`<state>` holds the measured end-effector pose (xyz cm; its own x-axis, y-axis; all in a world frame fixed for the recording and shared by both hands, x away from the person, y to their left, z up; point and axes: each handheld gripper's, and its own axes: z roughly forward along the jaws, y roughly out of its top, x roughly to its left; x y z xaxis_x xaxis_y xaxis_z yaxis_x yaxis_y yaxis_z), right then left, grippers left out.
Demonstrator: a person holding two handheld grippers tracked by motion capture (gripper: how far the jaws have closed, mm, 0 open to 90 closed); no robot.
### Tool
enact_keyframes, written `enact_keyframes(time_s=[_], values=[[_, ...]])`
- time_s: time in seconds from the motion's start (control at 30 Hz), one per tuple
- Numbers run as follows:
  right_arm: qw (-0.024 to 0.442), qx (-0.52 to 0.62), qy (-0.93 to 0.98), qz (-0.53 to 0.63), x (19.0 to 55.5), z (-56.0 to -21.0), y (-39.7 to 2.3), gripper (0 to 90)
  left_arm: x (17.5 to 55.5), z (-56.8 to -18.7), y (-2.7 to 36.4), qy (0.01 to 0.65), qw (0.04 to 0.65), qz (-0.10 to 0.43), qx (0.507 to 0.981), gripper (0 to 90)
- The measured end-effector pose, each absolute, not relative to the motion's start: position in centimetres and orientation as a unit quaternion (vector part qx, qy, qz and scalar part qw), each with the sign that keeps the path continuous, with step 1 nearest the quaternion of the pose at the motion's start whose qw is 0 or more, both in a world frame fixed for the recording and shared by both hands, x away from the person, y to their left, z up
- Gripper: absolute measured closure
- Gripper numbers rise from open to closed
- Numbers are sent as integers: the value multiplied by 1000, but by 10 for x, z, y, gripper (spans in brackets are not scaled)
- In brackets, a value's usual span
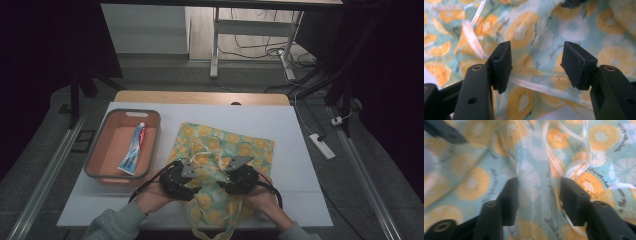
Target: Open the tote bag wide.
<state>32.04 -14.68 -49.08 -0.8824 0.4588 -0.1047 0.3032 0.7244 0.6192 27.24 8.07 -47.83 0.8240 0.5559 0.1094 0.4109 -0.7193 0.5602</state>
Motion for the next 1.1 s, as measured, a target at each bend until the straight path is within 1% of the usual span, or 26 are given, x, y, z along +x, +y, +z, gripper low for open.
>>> enact_keyframes(time_s=[0.03, 0.07, 0.1, 0.13, 0.17, 0.23, 0.27, 0.47, 0.53, 0.7, 0.73, 0.77, 0.8, 0.83, 0.87, 0.9, 0.93, 1.03, 1.1], values=[[131, 209, 923, 294, 325, -494, -145, 671, 272, -480, 82, 263, 263, 135, 918, 468], [135, 211, 925, 286, 328, -496, -145, 757, 271, -482, 84, 260, 258, 133, 921, 525], [129, 215, 925, 285, 332, -497, -146, 826, 272, -484, 85, 261, 250, 131, 923, 594], [119, 221, 923, 293, 336, -497, -149, 871, 272, -487, 87, 261, 243, 129, 925, 677], [117, 226, 921, 296, 338, -496, -152, 888, 273, -490, 88, 262, 240, 123, 927, 765], [120, 232, 916, 304, 341, -492, -159, 894, 274, -494, 92, 263, 234, 118, 929, 869], [120, 236, 913, 310, 343, -491, -163, 894, 274, -494, 93, 265, 231, 119, 929, 885], [133, 261, 897, 332, 354, -481, -185, 894, 270, -488, 108, 276, 243, 131, 921, 887], [128, 269, 892, 341, 358, -479, -189, 894, 271, -486, 112, 282, 251, 130, 917, 886], [128, 269, 891, 342, 362, -480, -191, 894, 279, -482, 116, 294, 269, 126, 909, 823], [128, 270, 891, 342, 363, -481, -191, 893, 280, -481, 116, 295, 273, 124, 907, 801], [127, 270, 890, 344, 364, -481, -191, 889, 281, -480, 116, 299, 282, 121, 904, 758], [124, 271, 890, 346, 365, -481, -191, 874, 281, -478, 116, 301, 292, 122, 900, 668], [121, 271, 888, 350, 365, -481, -191, 857, 280, -476, 116, 300, 303, 124, 896, 540], [119, 270, 889, 351, 364, -481, -190, 854, 279, -472, 117, 302, 314, 124, 891, 439], [118, 268, 889, 353, 364, -480, -190, 855, 278, -467, 119, 301, 327, 124, 887, 375], [119, 265, 889, 354, 364, -479, -189, 858, 277, -462, 121, 303, 343, 123, 880, 333], [116, 263, 887, 362, 364, -477, -189, 866, 278, -443, 129, 303, 380, 119, 866, 293], [114, 264, 885, 366, 364, -475, -189, 882, 282, -430, 134, 307, 394, 126, 857, 288]])
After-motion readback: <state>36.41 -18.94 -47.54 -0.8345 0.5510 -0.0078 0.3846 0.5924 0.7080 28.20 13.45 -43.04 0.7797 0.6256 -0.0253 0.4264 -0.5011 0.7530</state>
